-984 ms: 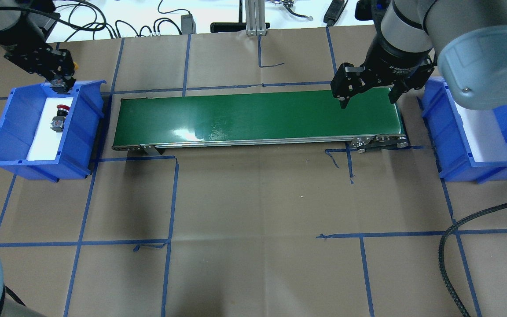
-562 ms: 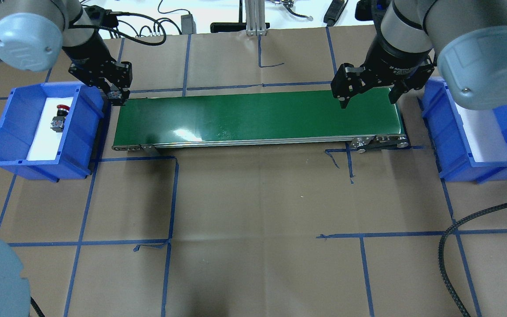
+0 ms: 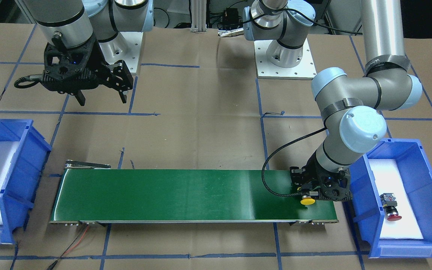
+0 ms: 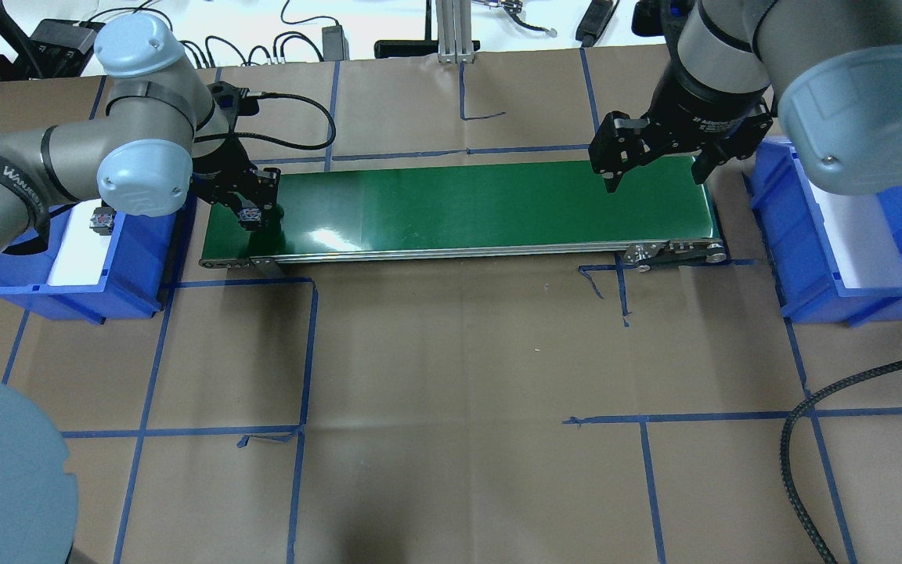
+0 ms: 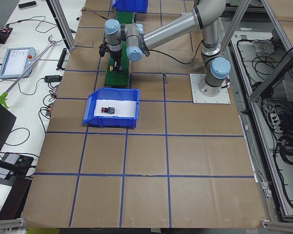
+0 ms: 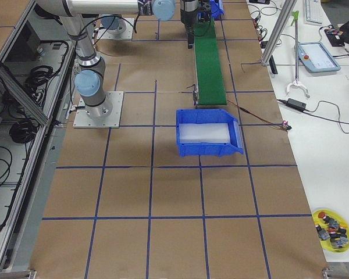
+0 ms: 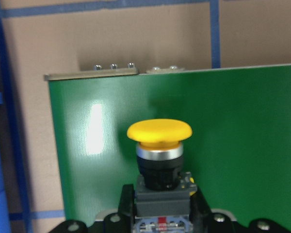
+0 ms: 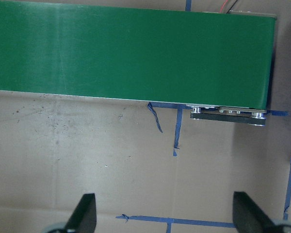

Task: Transport two buttons from left to right
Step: 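Lift the yellow button and carry it over the green conveyor, then place the yellow button on the conveyor and open the left gripper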

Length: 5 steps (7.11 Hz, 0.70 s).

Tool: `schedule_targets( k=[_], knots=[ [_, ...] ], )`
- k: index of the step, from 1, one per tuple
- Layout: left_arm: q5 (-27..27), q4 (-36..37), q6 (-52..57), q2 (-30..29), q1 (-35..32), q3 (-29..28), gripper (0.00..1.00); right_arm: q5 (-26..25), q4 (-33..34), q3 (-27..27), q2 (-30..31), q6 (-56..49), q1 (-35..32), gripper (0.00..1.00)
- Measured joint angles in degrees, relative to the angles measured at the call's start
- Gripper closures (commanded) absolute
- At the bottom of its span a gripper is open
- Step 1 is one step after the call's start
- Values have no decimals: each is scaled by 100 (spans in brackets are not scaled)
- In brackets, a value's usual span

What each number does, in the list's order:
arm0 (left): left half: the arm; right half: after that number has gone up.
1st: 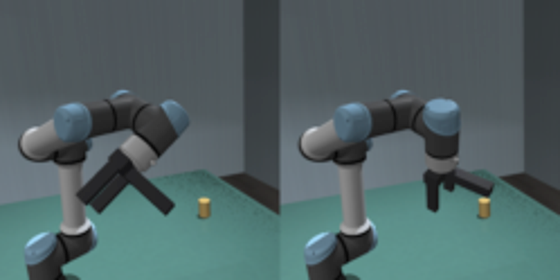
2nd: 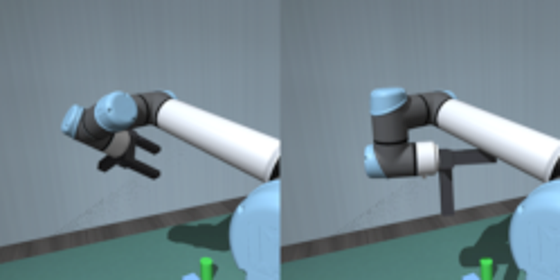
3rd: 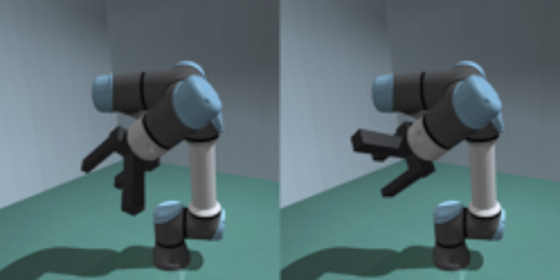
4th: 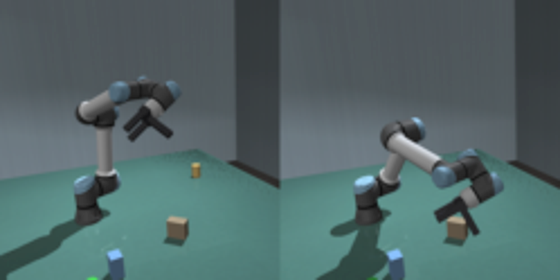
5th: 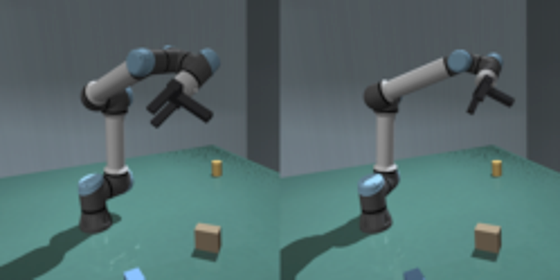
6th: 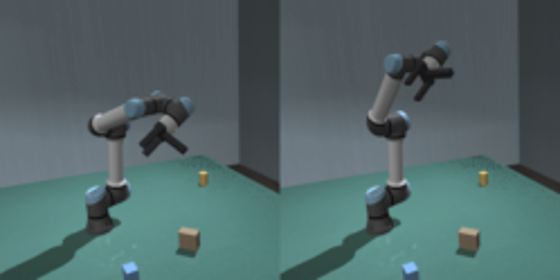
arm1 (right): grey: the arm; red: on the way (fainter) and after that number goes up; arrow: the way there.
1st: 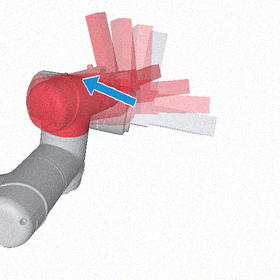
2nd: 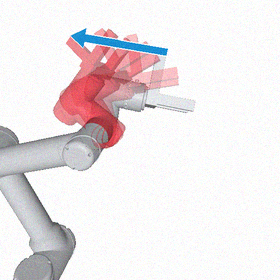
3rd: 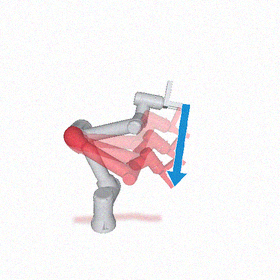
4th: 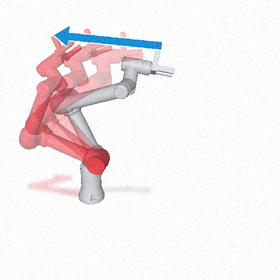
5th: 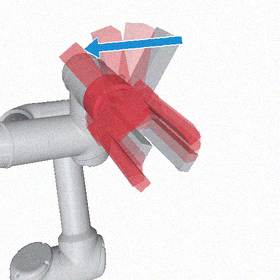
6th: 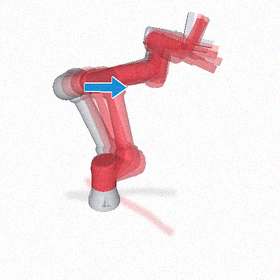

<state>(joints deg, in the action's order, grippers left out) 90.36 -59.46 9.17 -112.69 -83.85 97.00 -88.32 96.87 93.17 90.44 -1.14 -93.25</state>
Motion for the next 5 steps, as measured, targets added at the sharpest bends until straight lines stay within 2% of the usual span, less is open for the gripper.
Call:
schedule_targets(
  k=[2, 3, 5],
  knots=[
    [-24, 81, -333, 5, -46, 85, 5, -1, -1, 1, 0, 0, 0, 0],
    [-35, 85, -398, 13, -55, 90, 1, -1, -1, 5, 0, 0, 0, 0],
    [-46, 57, -414, 130, -58, -62, 1, -1, -1, 5, 0, 0, 0, 0]
  ],
)
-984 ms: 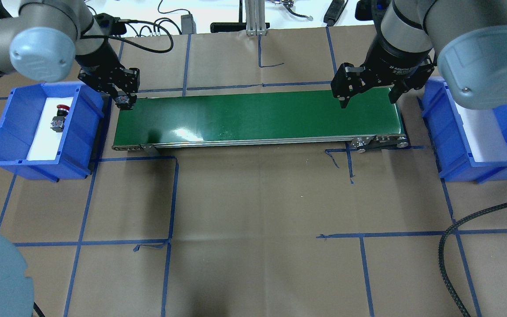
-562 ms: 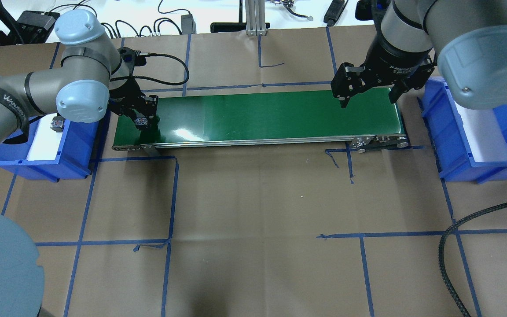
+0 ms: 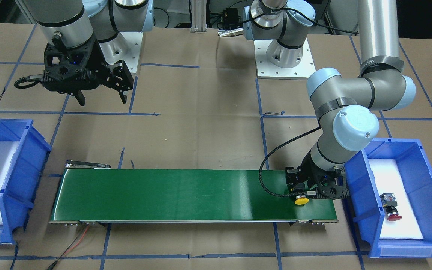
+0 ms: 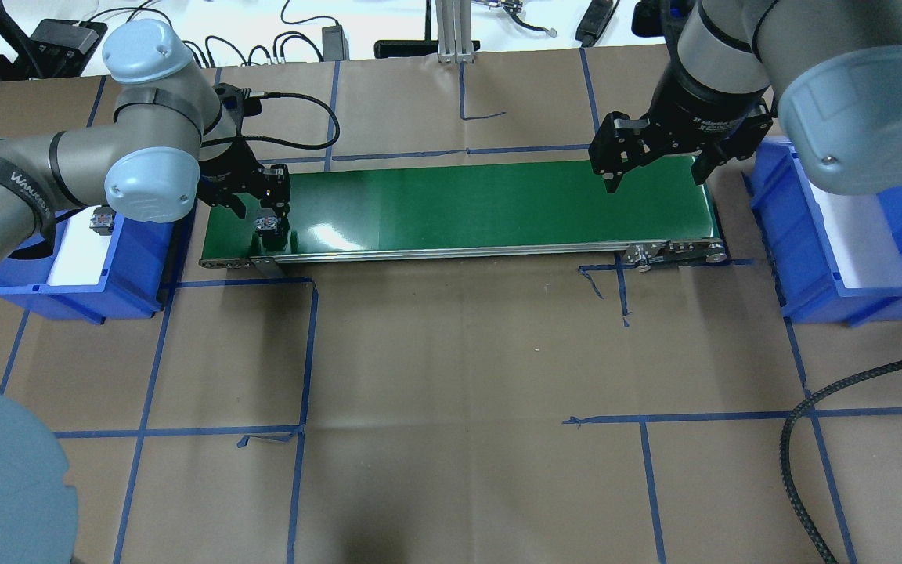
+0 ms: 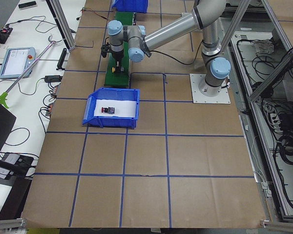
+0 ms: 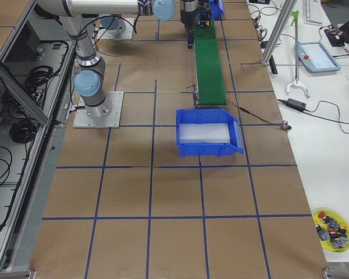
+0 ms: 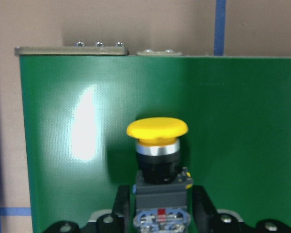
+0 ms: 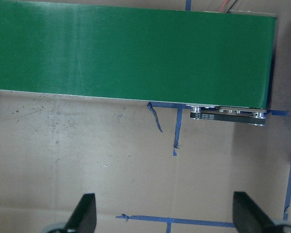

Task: Transport two buttons from left to right
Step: 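Place the yellow button on the conveyor and open the left gripper, then lower the left gripper into the bin and grasp the red-capped button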

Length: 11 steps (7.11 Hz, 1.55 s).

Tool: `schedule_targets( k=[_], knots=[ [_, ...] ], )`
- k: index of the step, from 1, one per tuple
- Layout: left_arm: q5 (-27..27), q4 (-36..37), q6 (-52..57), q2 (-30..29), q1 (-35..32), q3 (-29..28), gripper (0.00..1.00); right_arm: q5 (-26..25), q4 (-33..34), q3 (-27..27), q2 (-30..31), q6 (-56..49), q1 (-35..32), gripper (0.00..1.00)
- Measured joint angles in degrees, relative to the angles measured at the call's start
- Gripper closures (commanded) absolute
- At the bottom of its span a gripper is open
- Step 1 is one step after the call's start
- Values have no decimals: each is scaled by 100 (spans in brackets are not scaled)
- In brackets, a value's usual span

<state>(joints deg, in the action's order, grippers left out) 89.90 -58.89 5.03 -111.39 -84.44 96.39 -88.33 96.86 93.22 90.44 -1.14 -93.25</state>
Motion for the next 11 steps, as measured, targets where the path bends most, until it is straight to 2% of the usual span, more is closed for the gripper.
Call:
schedule_targets(
  k=[2, 5, 8, 11],
  knots=[
    [17, -566, 61, 285, 8, -440, 1, -4, 0, 3, 0, 0, 0, 0],
    [28, -2117, 120, 624, 61, -1418, 1, -2, 0, 3, 0, 0, 0, 0],
    [59, -2339, 329, 557, 379, -1665, 1, -2, 0, 1, 0, 0, 0, 0],
    [51, -2340, 1295, 401, 1188, -1677, 1, -6, 0, 2, 0, 0, 0, 0]
  ],
)
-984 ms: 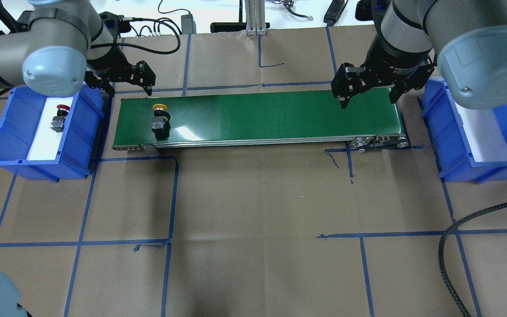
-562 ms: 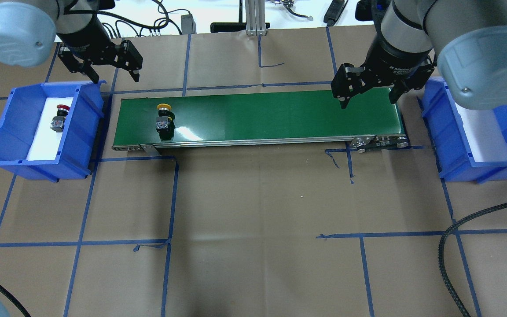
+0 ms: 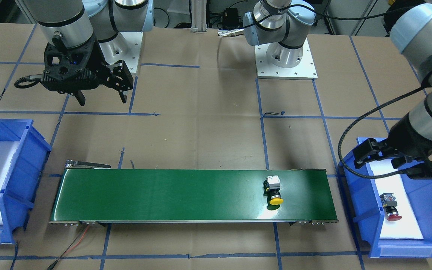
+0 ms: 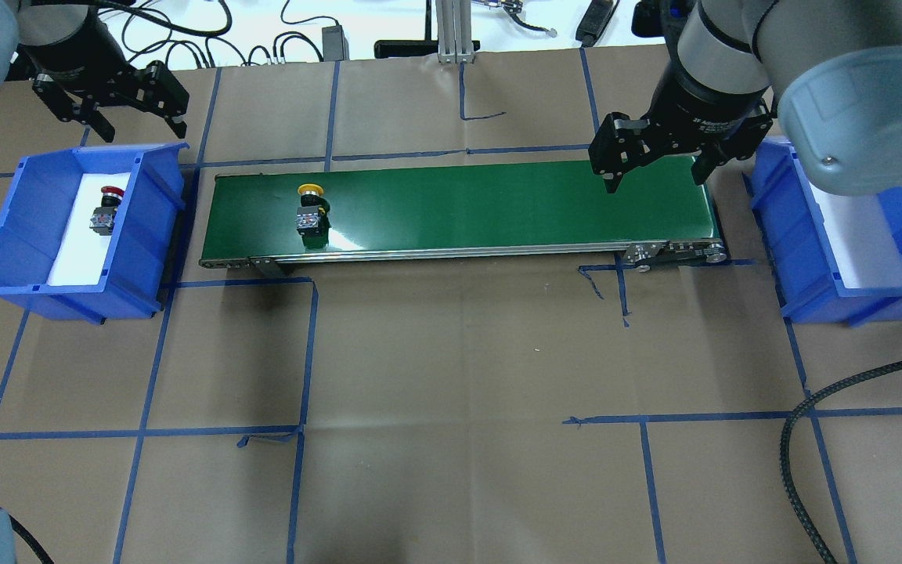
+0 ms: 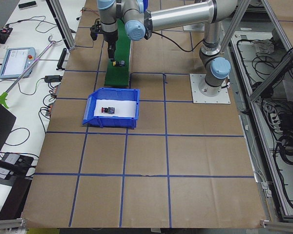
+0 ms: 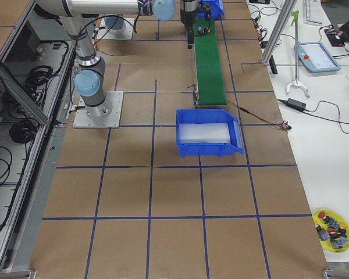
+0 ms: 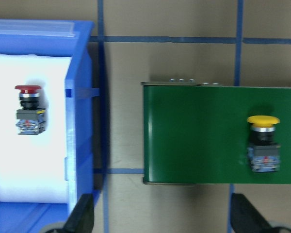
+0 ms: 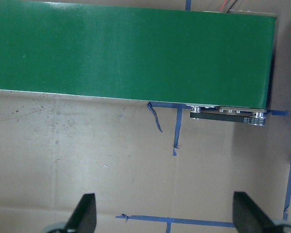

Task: Transport two buttons from left to right
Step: 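Lower the left gripper into the bin and grasp the red-capped button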

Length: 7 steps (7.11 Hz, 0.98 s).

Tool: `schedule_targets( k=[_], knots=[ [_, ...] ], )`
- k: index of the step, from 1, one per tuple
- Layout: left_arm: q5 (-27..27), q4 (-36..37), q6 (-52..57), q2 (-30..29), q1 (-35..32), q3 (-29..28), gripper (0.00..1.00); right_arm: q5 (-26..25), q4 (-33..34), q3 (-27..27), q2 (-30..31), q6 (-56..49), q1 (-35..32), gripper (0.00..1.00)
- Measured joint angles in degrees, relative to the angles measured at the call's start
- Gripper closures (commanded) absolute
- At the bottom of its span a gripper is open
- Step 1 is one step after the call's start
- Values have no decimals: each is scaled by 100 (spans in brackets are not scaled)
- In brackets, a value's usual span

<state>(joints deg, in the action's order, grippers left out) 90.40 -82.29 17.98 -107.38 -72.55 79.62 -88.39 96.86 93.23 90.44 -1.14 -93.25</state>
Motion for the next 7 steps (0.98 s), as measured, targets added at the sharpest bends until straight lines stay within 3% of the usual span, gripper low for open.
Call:
schedule_targets(
  k=[3, 7],
  knots=[
    [-46, 153, 1020, -277, 827, -5, 1, -5, 0, 1, 0, 0, 0, 0],
    [-66, 863, 1435, -755, 1132, 99, 2, -3, 8, 1, -8, 0, 0, 0]
  ],
)
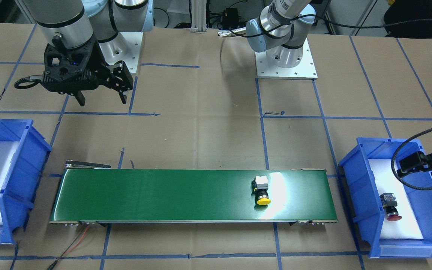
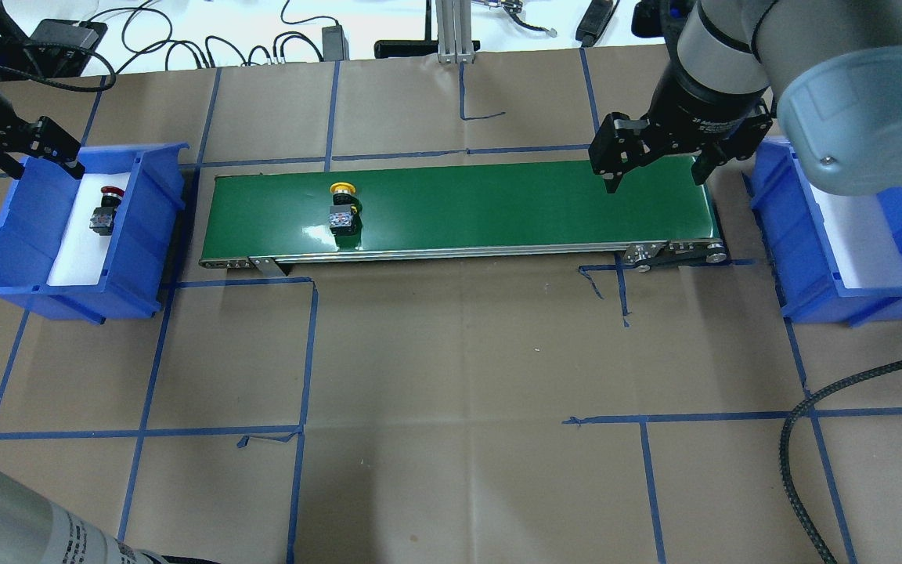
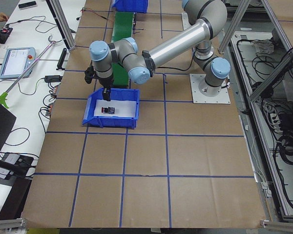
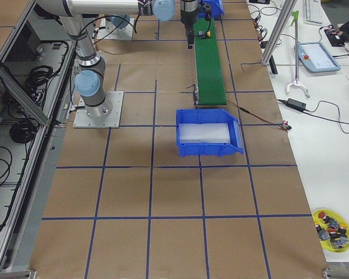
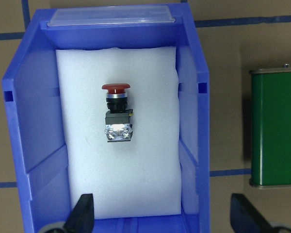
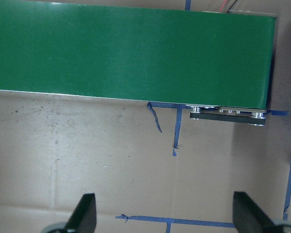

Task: Transport two buttons from left to right
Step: 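Lower the left gripper into the bin and grasp the red-capped button, then carry the red button onto the conveyor while the right gripper moves toward the yellow button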

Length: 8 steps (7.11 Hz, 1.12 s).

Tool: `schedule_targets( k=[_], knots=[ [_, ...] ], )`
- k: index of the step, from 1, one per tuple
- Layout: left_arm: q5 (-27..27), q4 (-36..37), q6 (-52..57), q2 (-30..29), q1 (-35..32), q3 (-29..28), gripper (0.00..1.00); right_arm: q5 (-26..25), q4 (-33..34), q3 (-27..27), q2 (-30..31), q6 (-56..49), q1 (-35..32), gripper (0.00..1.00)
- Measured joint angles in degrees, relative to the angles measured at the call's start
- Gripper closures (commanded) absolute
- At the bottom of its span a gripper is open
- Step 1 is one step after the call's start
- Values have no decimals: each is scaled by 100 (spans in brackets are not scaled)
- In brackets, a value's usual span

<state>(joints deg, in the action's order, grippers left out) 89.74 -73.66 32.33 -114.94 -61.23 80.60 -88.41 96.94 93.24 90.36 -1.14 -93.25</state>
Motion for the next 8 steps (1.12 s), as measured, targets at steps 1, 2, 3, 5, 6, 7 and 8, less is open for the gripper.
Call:
schedule_targets(
  k=[1, 2, 3, 5, 6, 7, 8],
  knots=[
    [0, 306, 23, -148, 7, 79, 2, -5, -2, -4, 1, -2, 0, 0],
    [0, 570, 32, -318, 9, 124, 2, -10, -3, -6, 5, -6, 0, 0],
    [-1, 761, 35, -491, 12, 153, 2, -12, -2, -7, 5, -6, 0, 0],
    [-1, 1283, 34, -783, 13, 337, 1, -10, 0, -13, 1, -1, 0, 0],
    [0, 1552, 31, -893, 10, 450, 1, -14, 0, -15, 0, 0, 0, 0],
    [-2, 1713, 27, -973, 5, 514, 4, -27, 0, -19, 1, 0, 0, 0],
    [-9, 1778, 20, -1006, -5, 540, 29, -48, 0, -22, 5, 0, 0, 0]
  ],
)
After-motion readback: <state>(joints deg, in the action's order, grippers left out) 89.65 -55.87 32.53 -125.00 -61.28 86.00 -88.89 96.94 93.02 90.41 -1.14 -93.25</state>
